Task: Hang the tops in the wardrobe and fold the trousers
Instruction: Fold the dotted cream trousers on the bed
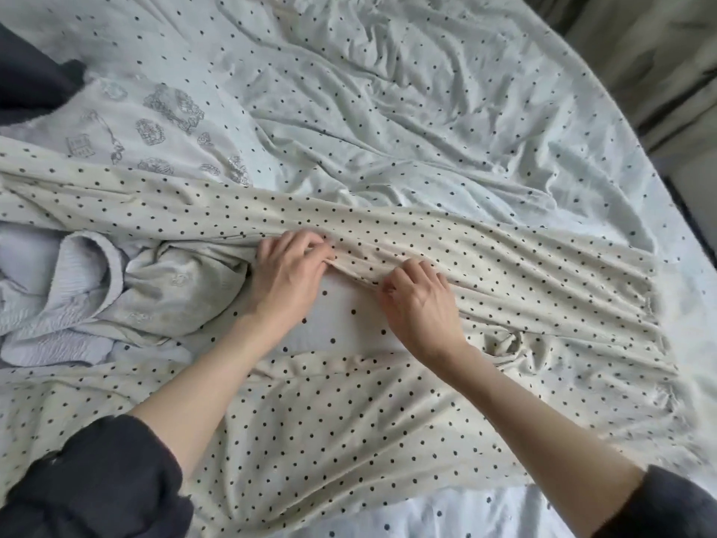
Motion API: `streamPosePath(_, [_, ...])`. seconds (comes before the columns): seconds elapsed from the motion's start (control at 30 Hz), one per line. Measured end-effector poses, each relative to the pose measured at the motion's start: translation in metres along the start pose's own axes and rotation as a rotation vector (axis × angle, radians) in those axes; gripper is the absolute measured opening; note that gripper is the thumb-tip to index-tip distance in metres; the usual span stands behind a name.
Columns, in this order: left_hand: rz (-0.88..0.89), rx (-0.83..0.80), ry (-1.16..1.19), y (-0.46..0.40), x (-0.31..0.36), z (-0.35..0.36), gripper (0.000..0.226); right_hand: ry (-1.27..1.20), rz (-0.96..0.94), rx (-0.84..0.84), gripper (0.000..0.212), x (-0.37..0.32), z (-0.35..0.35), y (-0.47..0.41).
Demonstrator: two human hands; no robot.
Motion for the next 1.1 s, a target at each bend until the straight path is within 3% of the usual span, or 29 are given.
streamPosePath(0.1, [0.035,0.068,0.013,-0.002,0.000,-0.016,0.017,-0.058,0.069,-0.009,0.023,0.006,-0.008,0.001])
streamPosePath(0.17, [0.042,0.082,0.041,0.000,0.003,-0.025,0.022,0.021,0.054,-0.012,0.014,0.008,-0.009,0.000])
streamPosePath(0.2, [0.044,0.079,0.044,0.002,0.005,-0.029,0.027,0.066,0.044,-0.033,0.019,0.007,-0.008,0.000])
streamPosePath(0.27, [0.076,0.040,0.019,0.011,0.011,-0.035,0.037,0.096,0.043,-0.037,0.020,0.004,-0.013,0.001])
streamPosePath(0.37, [0.125,-0.091,-0.003,0.026,0.011,-0.033,0.041,0.016,0.049,0.037,0.005,0.004,-0.024,0.007])
streamPosePath(0.47, [0.098,-0.185,-0.094,0.040,0.007,-0.024,0.038,-0.029,-0.021,0.052,0.014,0.005,-0.035,0.016])
streamPosePath(0.6, [-0.038,-0.035,-0.133,0.034,0.001,-0.033,0.009,-0.009,0.012,0.138,0.010,0.013,-0.050,0.011])
streamPosePath(0.67, [-0.068,0.033,-0.160,0.027,0.002,-0.043,0.014,-0.011,0.035,0.129,0.016,0.017,-0.053,0.008])
streamPosePath(0.7, [-0.065,0.036,-0.155,0.026,0.004,-0.046,0.014,-0.017,0.005,0.079,0.016,0.018,-0.052,0.007])
streamPosePath(0.77, [-0.027,-0.023,-0.085,0.033,0.009,-0.047,0.005,-0.041,-0.061,-0.187,0.020,0.017,-0.043,0.012])
streamPosePath(0.83, [-0.032,-0.266,-0.024,0.046,0.008,-0.041,0.002,-0.025,-0.039,-0.495,0.048,0.016,-0.036,0.017])
streamPosePath(0.87, [-0.065,-0.420,-0.007,0.054,0.005,-0.037,0.002,-0.009,-0.021,-0.542,0.061,0.017,-0.034,0.017])
streamPosePath(0.9, [-0.097,-0.533,0.007,0.060,-0.001,-0.034,0.003,-0.019,-0.003,-0.524,0.068,0.016,-0.032,0.010])
streamPosePath(0.97, [-0.112,-0.595,0.048,0.065,-0.012,-0.030,0.010,-0.046,-0.004,-0.377,0.061,0.013,-0.027,-0.009])
streamPosePath(1.03, [-0.058,-0.543,0.036,0.063,-0.017,-0.030,0.021,-0.020,-0.024,-0.221,0.045,0.003,-0.020,-0.034])
streamPosePath(1.1, [0.050,-0.438,-0.098,0.058,-0.022,-0.030,0.035,0.023,-0.029,-0.246,0.029,-0.010,-0.010,-0.061])
Point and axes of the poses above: each hand's wrist, its own y-axis away from the middle knuckle, its own z-axis out of the palm, x = y × z, the point moved 3 cm from there along -y, towards the middle knuckle, and after that the axes turned 2 degrees about -y, right-handed, at the moved point
